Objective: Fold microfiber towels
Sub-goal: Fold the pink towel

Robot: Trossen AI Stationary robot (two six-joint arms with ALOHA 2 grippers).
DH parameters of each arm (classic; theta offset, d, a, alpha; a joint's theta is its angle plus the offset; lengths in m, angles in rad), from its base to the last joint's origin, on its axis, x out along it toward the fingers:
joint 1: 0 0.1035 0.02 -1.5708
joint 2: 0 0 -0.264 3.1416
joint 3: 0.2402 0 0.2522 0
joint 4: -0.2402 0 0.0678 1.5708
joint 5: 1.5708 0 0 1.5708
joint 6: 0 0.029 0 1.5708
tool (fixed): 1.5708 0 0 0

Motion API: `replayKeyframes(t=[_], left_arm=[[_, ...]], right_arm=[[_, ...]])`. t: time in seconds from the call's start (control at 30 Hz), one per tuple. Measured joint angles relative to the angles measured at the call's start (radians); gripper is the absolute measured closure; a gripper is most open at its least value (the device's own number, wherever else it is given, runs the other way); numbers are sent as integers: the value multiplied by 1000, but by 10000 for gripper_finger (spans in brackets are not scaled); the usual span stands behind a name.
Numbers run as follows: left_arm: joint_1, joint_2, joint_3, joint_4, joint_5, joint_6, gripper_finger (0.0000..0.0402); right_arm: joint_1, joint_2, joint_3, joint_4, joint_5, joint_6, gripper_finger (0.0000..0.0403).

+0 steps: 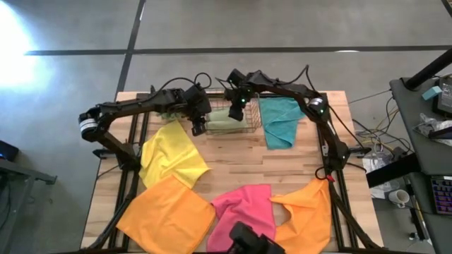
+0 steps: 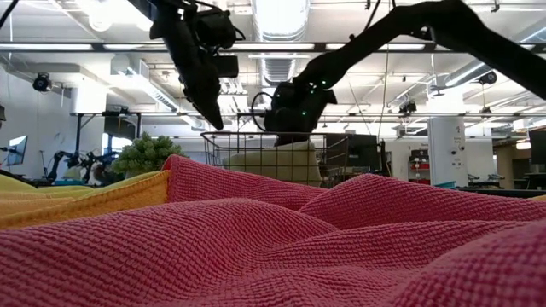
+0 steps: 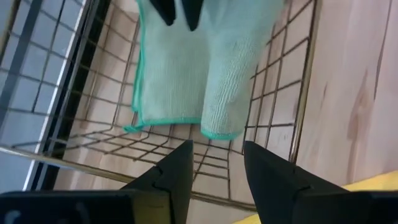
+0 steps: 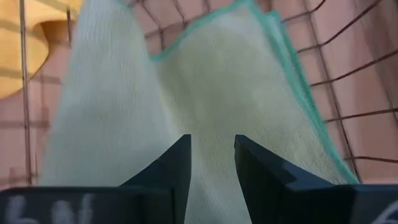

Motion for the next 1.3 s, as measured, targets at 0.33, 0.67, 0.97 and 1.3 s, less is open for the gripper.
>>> replayKeyframes(t=[0.33, 0.67, 0.97, 1.3], left_arm=[[0, -16, 0, 1, -39, 0, 274], [2, -33, -24, 11, -55, -7, 274], [-6, -102, -150, 33, -55, -66, 274], [-5, -131, -174, 89, -105, -62, 274]], right_arm=[[-3, 12, 126, -108, 4, -29, 341], [-46, -201, 78, -240, 107, -27, 360], [-163, -439, -192, -122, 188, 76, 376], [-181, -517, -461, -39, 196, 182, 376]])
